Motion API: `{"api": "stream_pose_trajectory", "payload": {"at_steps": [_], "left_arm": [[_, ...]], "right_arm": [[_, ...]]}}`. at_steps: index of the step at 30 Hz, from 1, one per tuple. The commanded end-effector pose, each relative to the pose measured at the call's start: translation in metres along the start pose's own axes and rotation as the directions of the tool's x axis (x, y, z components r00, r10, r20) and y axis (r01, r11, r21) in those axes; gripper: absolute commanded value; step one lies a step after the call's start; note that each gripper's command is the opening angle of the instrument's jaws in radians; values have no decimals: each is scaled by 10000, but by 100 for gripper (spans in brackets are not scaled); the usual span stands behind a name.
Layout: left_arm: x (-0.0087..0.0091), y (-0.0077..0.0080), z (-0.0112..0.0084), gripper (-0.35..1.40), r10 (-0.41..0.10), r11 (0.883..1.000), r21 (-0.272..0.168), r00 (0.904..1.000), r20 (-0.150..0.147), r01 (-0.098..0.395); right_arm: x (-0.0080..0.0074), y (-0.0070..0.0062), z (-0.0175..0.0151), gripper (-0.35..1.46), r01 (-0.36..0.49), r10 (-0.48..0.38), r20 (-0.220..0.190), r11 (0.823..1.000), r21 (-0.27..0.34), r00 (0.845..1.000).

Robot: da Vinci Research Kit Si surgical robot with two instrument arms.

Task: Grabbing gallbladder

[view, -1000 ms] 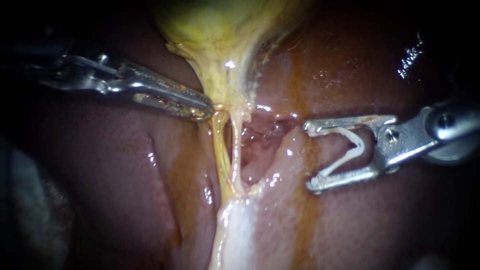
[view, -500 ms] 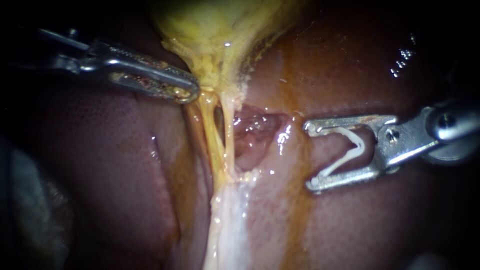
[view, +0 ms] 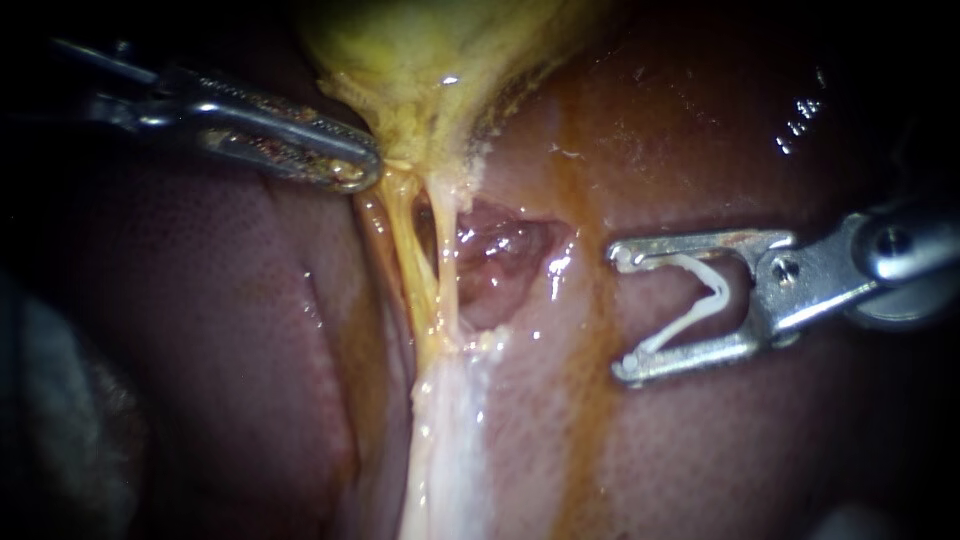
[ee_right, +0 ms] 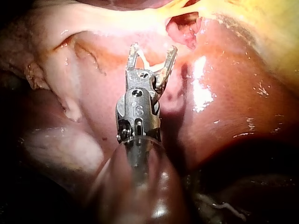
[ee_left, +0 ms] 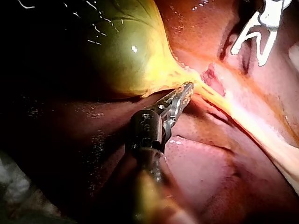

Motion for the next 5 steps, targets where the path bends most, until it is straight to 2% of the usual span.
{"api": "stream_pose_trajectory", "payload": {"at_steps": [1,5], "left_arm": [[-1,0,1,-35,0,10000,2,10000,0,0],[-2,0,3,-35,6,10000,13,10000,-2,-6]], "right_arm": [[0,0,0,50,0,0,0,10000,-1,10000],[0,0,0,50,0,0,0,10000,-1,10000]]}}
